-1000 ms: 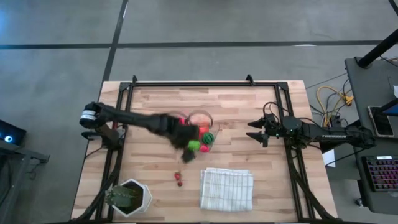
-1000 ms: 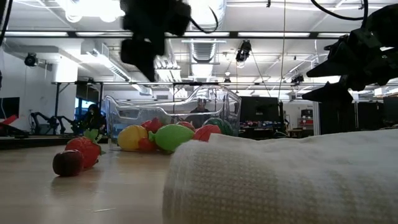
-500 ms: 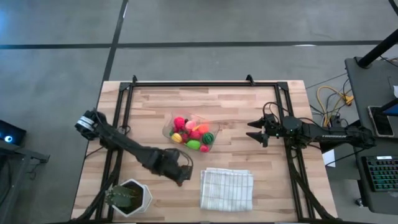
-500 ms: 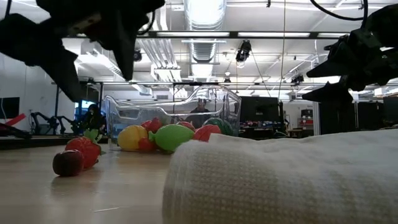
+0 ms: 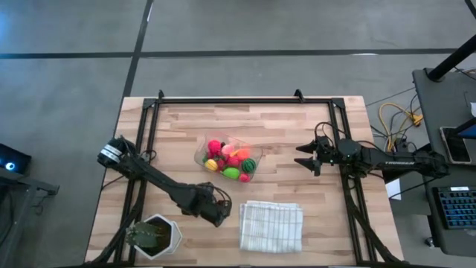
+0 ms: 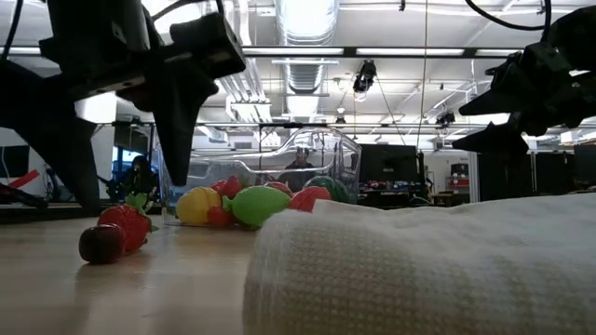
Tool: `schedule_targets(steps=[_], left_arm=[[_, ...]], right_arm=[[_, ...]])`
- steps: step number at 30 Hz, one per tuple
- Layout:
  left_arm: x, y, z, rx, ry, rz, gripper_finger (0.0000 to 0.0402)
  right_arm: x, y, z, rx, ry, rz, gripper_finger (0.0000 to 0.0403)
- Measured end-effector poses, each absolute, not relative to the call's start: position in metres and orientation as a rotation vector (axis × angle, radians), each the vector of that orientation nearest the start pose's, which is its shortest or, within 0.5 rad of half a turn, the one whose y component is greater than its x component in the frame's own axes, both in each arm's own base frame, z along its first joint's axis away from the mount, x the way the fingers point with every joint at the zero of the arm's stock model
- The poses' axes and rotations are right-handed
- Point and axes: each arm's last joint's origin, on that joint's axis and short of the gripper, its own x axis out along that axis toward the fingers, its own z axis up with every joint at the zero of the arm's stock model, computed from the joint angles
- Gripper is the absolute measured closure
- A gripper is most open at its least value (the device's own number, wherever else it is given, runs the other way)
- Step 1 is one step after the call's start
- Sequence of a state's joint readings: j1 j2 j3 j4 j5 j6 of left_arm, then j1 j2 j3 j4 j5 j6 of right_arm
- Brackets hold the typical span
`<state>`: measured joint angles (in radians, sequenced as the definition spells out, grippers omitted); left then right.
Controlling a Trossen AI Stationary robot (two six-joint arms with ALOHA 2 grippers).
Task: Pick and placing Produce into tupperware
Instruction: Put the red strawberry into the transparent bin
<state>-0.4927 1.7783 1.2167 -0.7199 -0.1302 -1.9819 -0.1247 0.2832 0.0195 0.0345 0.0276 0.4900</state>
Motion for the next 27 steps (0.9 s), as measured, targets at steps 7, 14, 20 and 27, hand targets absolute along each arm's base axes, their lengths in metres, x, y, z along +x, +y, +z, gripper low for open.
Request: schedule_targets(steps=[7, 14, 20, 27], left_arm=[[0.304, -0.161, 0.178, -1.300, 1.076, 0.950, 0.0112], [0.306, -0.161, 0.173, -1.301, 1.093, 0.957, 0.0152], [0.306, -0.161, 0.172, -1.297, 1.093, 0.962, 0.0191], [0.304, -0.160, 0.170, -1.290, 1.096, 0.971, 0.0235]], right_arm=[[0.112, -0.015, 0.149, 0.498, 0.188, -0.205, 0.0074], [0.112, -0.015, 0.149, 0.498, 0.188, -0.205, 0.0074], [0.112, -0.015, 0.149, 0.498, 0.188, -0.205, 0.0074], [0.112, -0.015, 0.149, 0.498, 0.188, -0.205, 0.0074]])
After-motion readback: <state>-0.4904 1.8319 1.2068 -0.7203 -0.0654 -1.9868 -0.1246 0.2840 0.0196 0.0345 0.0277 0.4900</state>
